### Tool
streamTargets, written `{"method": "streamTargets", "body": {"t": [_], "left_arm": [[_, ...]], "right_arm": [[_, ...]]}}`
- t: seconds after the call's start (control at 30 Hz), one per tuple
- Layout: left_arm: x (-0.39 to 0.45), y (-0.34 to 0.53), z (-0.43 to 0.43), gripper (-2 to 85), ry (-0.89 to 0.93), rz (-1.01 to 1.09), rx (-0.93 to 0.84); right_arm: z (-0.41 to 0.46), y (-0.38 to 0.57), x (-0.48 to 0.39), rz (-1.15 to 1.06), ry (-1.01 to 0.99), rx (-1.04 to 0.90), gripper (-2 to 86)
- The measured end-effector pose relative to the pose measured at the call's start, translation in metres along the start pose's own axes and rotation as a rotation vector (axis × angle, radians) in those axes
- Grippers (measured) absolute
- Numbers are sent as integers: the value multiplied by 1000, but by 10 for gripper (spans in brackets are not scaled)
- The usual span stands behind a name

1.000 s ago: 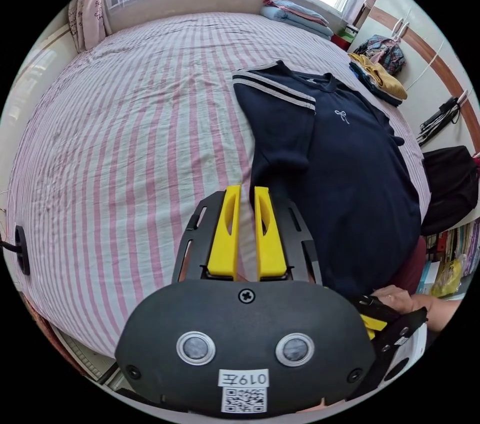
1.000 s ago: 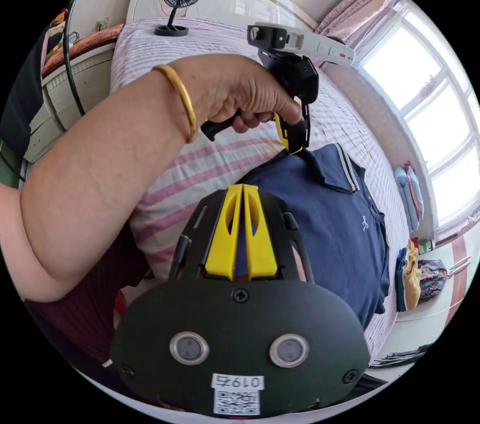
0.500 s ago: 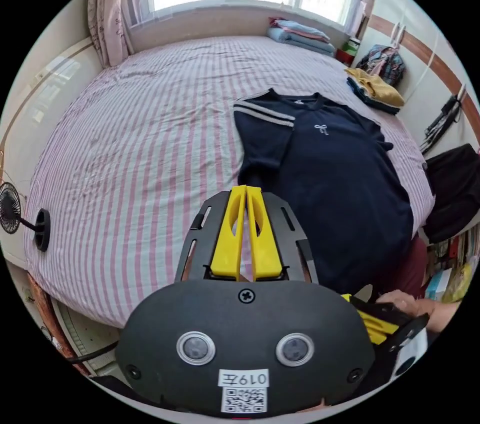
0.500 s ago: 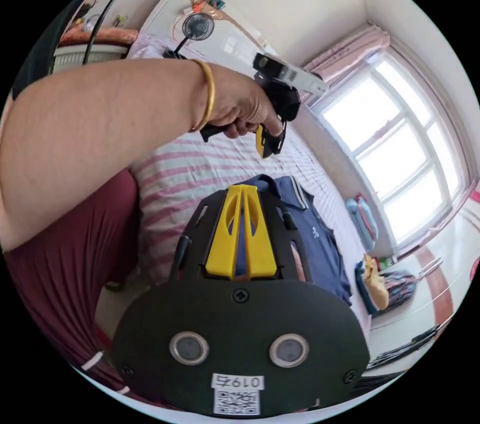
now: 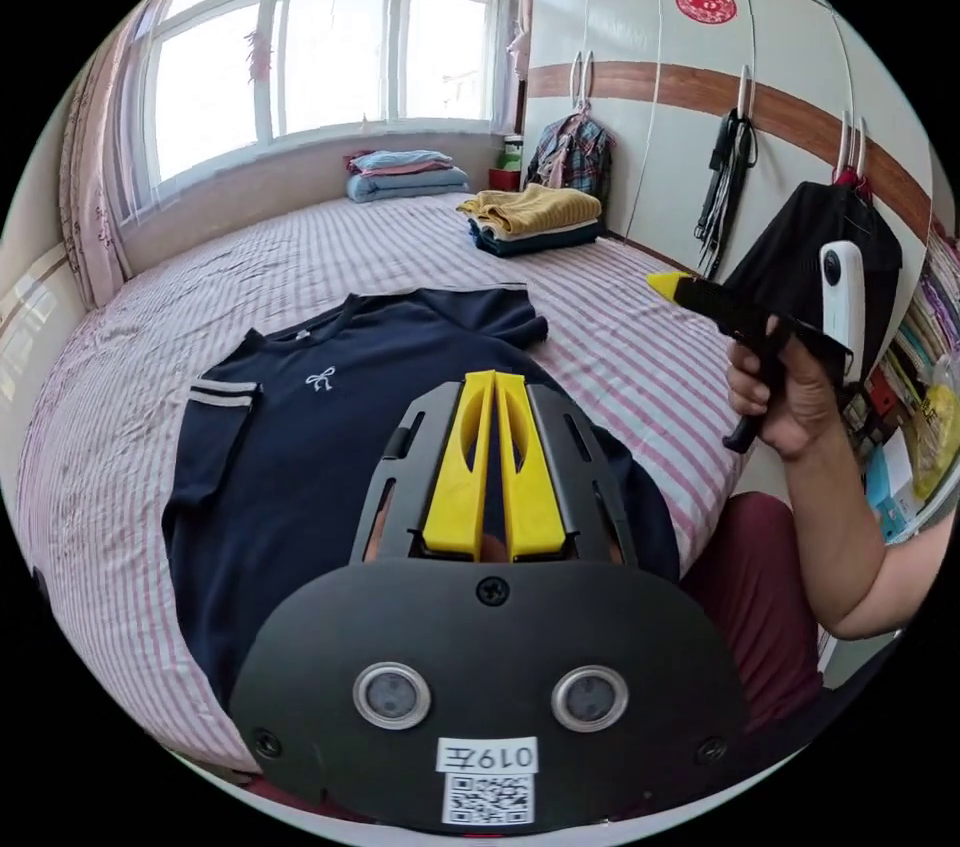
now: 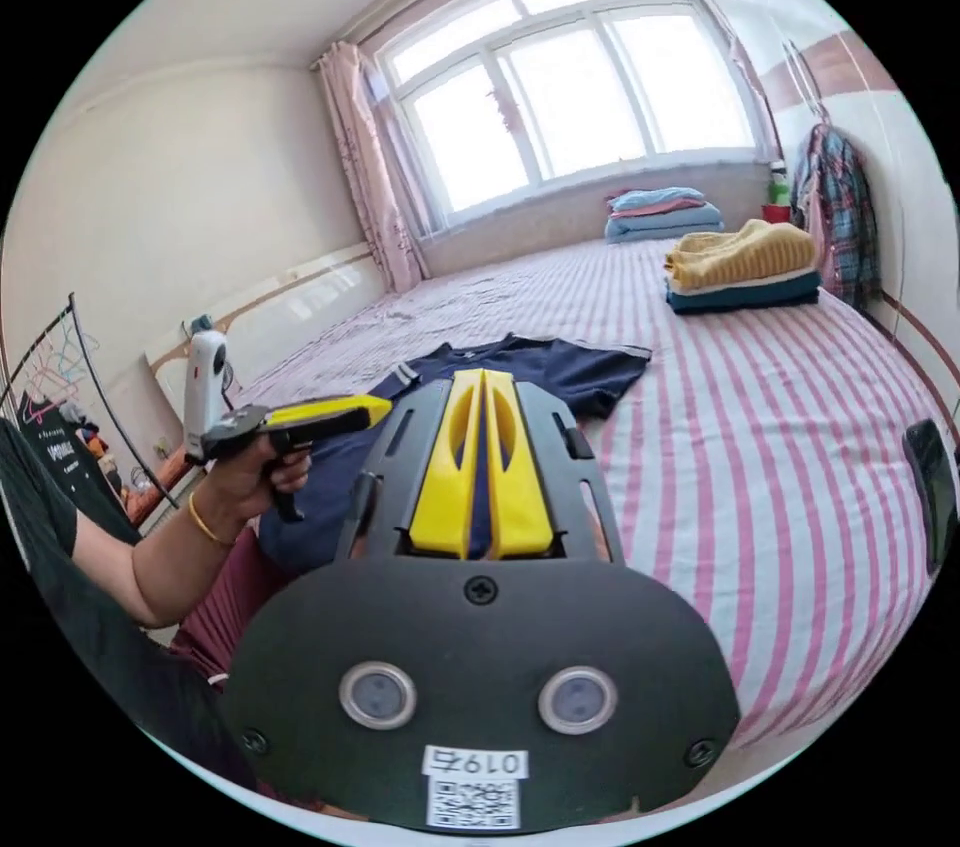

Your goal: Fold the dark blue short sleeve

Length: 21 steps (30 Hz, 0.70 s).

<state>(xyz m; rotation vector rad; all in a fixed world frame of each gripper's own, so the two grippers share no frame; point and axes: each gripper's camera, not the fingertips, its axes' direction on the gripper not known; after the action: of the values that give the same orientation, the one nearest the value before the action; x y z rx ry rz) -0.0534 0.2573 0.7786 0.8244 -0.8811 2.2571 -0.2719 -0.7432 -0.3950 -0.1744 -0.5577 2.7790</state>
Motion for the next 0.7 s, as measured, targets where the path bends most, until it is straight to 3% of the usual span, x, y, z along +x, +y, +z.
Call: {"method": "streamTargets", "body": {"t": [0.1, 0.2, 0.37, 0.57, 0.7], "left_arm": [[64, -33, 38, 22, -74, 153, 1], [124, -59, 82, 52, -122, 324, -21], [206, -84, 157, 100, -163, 522, -113], [273, -94, 212, 98, -190, 596, -156], [314, -95, 233, 80, -260, 631, -139]], "right_arm": [[13, -24, 100, 183, -61, 36, 44], [46, -48, 188, 294, -160, -62, 107], [89, -69, 275, 266, -85, -138, 96], [115, -74, 337, 208, -52, -209, 44], [134, -100, 391, 246, -37, -230, 64]]}}
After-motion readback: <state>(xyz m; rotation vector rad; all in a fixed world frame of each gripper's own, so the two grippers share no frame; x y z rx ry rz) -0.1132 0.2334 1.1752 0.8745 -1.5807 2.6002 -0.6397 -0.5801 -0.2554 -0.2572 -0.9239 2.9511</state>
